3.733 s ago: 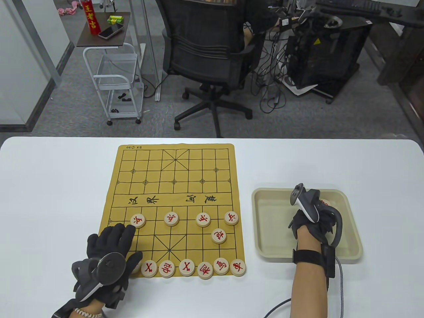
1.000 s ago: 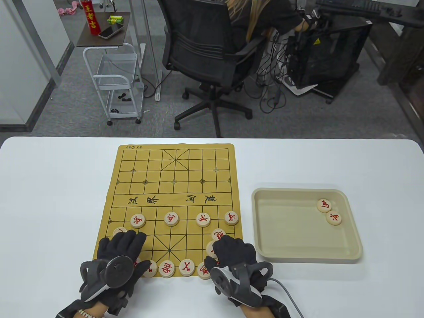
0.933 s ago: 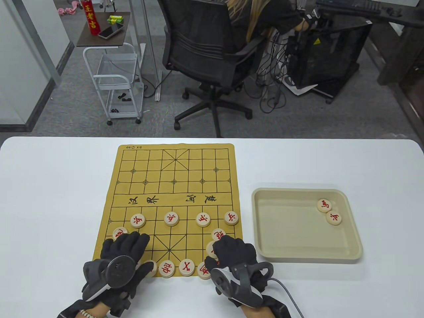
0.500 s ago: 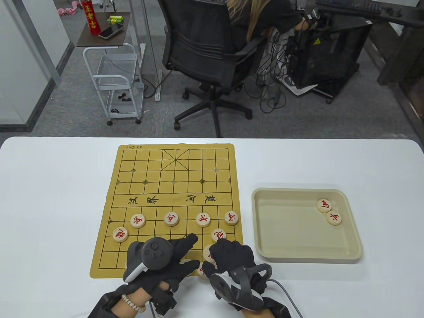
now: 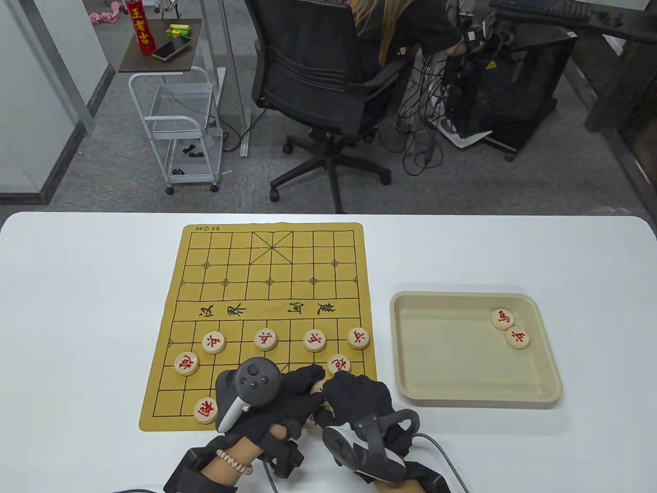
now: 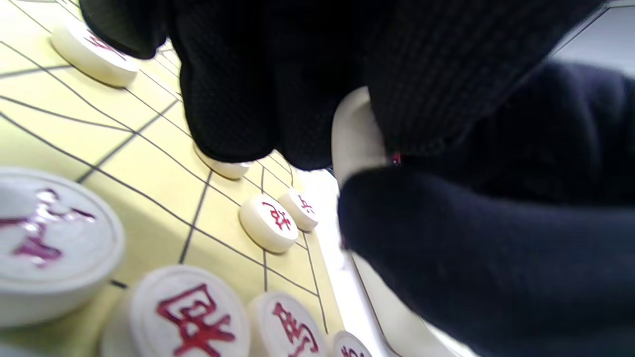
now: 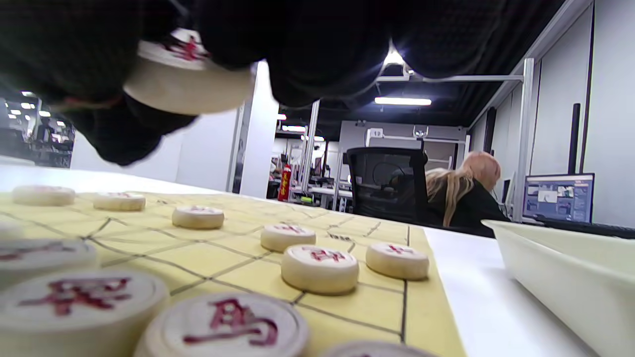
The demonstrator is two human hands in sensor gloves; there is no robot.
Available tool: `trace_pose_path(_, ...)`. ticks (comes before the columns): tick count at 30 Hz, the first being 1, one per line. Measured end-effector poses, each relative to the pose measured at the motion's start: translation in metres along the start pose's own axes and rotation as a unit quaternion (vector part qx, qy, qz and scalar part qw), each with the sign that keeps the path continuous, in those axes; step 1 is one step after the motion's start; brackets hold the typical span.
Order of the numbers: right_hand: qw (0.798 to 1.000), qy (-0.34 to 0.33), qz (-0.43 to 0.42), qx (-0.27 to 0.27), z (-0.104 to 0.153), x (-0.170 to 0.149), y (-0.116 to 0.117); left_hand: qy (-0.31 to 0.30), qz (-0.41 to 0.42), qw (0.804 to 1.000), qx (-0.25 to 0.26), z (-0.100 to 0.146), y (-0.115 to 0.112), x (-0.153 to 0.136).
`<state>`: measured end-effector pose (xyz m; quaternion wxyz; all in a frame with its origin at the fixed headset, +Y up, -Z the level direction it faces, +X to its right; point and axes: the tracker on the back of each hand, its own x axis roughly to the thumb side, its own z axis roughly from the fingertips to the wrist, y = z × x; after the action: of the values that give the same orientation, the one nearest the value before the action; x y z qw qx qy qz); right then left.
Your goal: Set up Chinese chess pieces
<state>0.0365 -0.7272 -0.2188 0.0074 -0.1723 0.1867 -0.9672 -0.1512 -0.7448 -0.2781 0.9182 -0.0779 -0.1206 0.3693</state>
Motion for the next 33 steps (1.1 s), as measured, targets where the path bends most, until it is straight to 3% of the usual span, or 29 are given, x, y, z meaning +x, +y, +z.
trace_pose_path(7,0.995,0.066,-0.006,0.074,-0.001,-0.038,0.014,0.035,-0.078,0.996,0.038,0.020,0.063,-0.030)
trace_pose_path(15,0.990,0.111,-0.008,0.088,-0.001,-0.058,0.018,0.182,-0.176,0.966,0.044,0.052,0.134,-0.098)
trace_pose_path(20,0.988,0.117,-0.005,0.101,-0.001,-0.061,0.024,0.275,-0.200,0.940,-0.010,0.064,0.144,-0.154)
trace_pose_path(23,0.988,0.119,-0.007,0.097,0.000,-0.062,0.026,0.304,-0.178,0.935,-0.045,0.069,0.143,-0.178)
trace_pose_path(28,0.987,0.122,-0.008,0.100,0.001,-0.064,0.026,0.328,-0.151,0.931,-0.049,0.074,0.144,-0.195)
trace_pose_path(33,0.987,0.123,-0.008,0.099,0.001,-0.064,0.025,0.341,-0.223,0.913,-0.028,0.074,0.139,-0.194)
